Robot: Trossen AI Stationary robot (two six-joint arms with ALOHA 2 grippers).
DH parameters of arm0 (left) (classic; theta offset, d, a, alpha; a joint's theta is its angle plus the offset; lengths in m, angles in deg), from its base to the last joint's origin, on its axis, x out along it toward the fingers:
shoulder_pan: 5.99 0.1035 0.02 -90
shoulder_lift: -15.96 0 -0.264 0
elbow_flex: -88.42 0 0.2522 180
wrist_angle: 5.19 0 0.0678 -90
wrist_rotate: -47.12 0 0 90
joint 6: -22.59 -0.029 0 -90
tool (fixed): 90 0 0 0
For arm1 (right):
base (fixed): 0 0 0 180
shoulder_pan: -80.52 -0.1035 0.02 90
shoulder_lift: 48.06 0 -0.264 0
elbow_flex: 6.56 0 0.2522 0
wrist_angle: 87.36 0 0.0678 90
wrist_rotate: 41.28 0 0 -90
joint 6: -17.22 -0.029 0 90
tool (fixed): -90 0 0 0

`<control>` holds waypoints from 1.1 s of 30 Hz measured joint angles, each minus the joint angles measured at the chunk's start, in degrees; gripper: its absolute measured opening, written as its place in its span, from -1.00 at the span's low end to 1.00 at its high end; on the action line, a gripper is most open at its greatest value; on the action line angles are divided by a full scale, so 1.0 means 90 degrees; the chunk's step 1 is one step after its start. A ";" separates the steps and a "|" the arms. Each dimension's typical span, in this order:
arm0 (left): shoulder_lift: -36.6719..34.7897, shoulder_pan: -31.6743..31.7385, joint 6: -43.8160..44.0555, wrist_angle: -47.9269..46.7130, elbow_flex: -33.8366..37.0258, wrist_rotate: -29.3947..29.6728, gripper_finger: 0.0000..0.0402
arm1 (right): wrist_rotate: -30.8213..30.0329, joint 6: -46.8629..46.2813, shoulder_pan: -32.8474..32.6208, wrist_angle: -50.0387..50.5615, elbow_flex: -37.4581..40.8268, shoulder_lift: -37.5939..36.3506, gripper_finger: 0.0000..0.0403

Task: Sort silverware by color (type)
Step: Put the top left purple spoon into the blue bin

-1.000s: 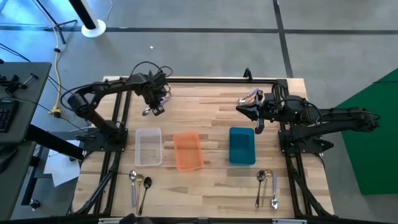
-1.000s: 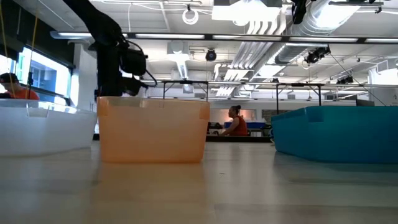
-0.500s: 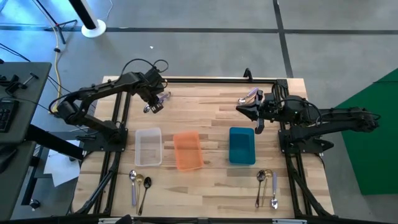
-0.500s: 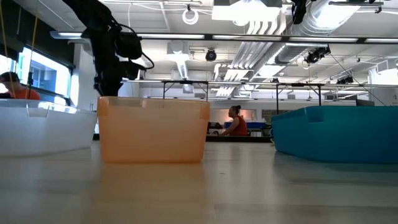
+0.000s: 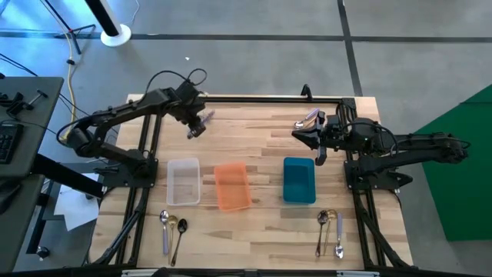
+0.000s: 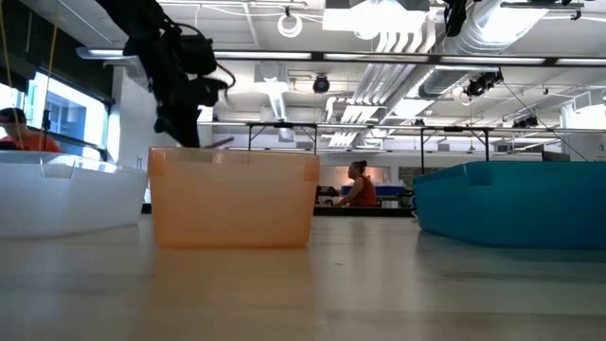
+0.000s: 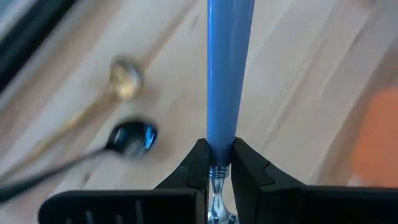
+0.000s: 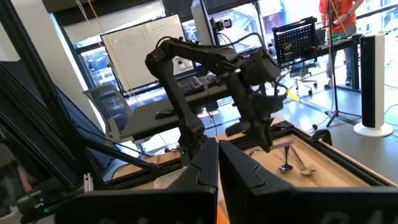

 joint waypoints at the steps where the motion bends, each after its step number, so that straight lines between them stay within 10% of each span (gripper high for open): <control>1: -0.0121 -0.0038 0.0133 0.0211 0.0000 -0.0101 -0.90 | 0.0000 0.0000 0.0000 -0.0034 0.0000 0.0001 -1.00; 12: -0.1439 -0.1377 0.1634 0.3104 -0.0007 -0.0496 -0.90 | 0.0019 0.0019 0.0002 -0.1328 0.0002 0.0539 -1.00; 23: -0.1957 -0.3593 0.1709 0.5139 -0.0007 0.0309 -0.90 | 0.0372 0.0156 0.0002 -0.2365 0.0002 0.1030 -1.00; 33: -0.1920 -0.4189 0.1953 0.6853 0.0928 0.0755 -0.90 | 0.1021 0.0482 0.0000 -0.2133 -0.0321 0.1247 -1.00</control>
